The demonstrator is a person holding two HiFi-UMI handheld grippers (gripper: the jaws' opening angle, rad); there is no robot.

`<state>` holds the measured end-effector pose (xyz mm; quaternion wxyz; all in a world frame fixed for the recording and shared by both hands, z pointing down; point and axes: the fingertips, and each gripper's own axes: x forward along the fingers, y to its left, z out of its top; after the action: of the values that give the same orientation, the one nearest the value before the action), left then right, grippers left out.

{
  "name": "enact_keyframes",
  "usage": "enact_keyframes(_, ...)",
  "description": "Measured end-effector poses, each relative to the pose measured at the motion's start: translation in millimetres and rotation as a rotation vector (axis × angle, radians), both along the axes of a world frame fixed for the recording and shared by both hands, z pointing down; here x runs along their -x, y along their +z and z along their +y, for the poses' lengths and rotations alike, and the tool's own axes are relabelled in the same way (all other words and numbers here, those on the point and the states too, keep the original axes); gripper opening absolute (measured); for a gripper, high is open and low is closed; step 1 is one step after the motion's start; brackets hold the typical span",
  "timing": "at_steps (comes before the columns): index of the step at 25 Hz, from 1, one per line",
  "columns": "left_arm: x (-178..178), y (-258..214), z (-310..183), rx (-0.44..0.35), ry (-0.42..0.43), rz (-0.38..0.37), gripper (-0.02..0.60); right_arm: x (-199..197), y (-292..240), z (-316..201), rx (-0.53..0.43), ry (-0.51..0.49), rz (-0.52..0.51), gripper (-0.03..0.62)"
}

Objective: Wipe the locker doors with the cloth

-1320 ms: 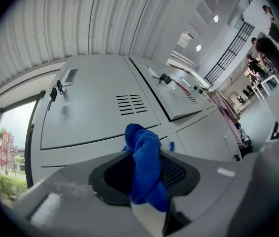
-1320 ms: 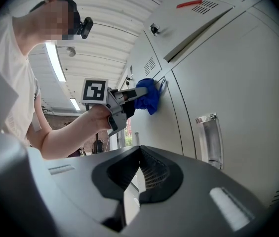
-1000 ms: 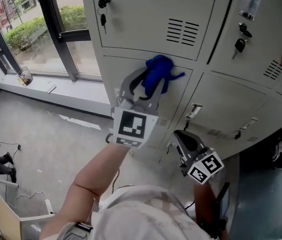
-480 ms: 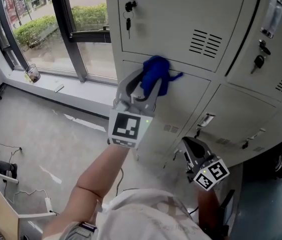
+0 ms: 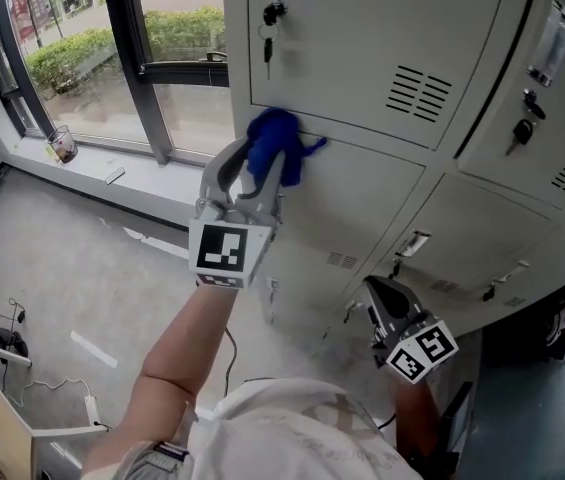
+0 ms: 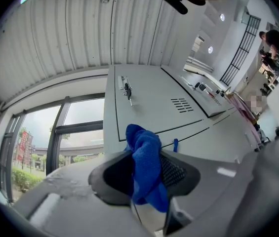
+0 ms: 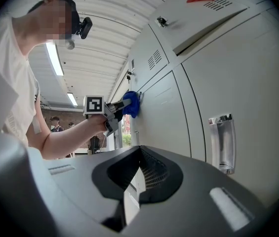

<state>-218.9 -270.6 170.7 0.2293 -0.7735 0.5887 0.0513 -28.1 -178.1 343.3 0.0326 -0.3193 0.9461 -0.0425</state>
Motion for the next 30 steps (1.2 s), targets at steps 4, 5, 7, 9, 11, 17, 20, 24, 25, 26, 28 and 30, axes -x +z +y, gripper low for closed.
enact_keyframes(4, 19.6, 1.0, -0.8, 0.003, -0.051, 0.002, 0.156, 3.6, -0.1, 0.1, 0.001, -0.003, 0.004, 0.008)
enact_keyframes(5, 24.4, 1.8, -0.7, 0.005, -0.064, 0.003, 0.156, 4.8, -0.2, 0.6, 0.002, -0.005, 0.005, 0.008)
enact_keyframes(7, 33.3, 3.8, -1.0, 0.005, -0.087, 0.003, 0.156, 7.1, -0.8, 1.3, 0.002, -0.01, 0.006, 0.008)
enact_keyframes(9, 42.2, 6.3, -2.3, -0.002, -0.105, 0.003, 0.156, 8.7, -1.0, 1.2, 0.001, -0.013, 0.007, 0.008)
enact_keyframes(11, 49.9, 10.1, -2.9, -0.014, -0.124, -0.007, 0.155, 9.3, 0.3, 1.5, 0.003, -0.014, 0.009, 0.008)
enact_keyframes(17, 75.1, 19.5, 0.5, -0.013, -0.156, 0.01, 0.15, 14.7, 1.5, -0.1, 0.005, -0.019, 0.004, 0.008)
enact_keyframes(20, 85.0, 27.7, 7.4, -0.014, -0.18, 0.019, 0.15, 15.7, 4.3, -0.3, 0.017, -0.024, 0.001, 0.008)
enact_keyframes(24, 77.5, 42.8, 9.9, 0.023, -0.193, -0.011, 0.15, 16.6, 5.2, 2.8, 0.026, -0.027, 0.005, 0.008)
enact_keyframes(25, 75.2, 46.9, 7.4, 0.039, -0.193, -0.016, 0.152, 18.2, 4.5, 3.4, 0.024, -0.03, 0.004, 0.008)
enact_keyframes(26, 73.1, 49.4, 4.7, 0.048, -0.19, -0.017, 0.152, 19.9, 3.4, 3.3, 0.02, -0.035, 0.004, 0.008)
enact_keyframes(28, 68.2, 49.5, 1.0, 0.047, -0.184, -0.02, 0.152, 22.0, 1.4, 2.4, 0.011, -0.041, 0.004, 0.008)
enact_keyframes(30, 60.7, 49.4, 0.2, 0.045, -0.179, -0.026, 0.152, 20.7, 2.6, 2.8, 0.012, -0.039, 0.008, 0.008)
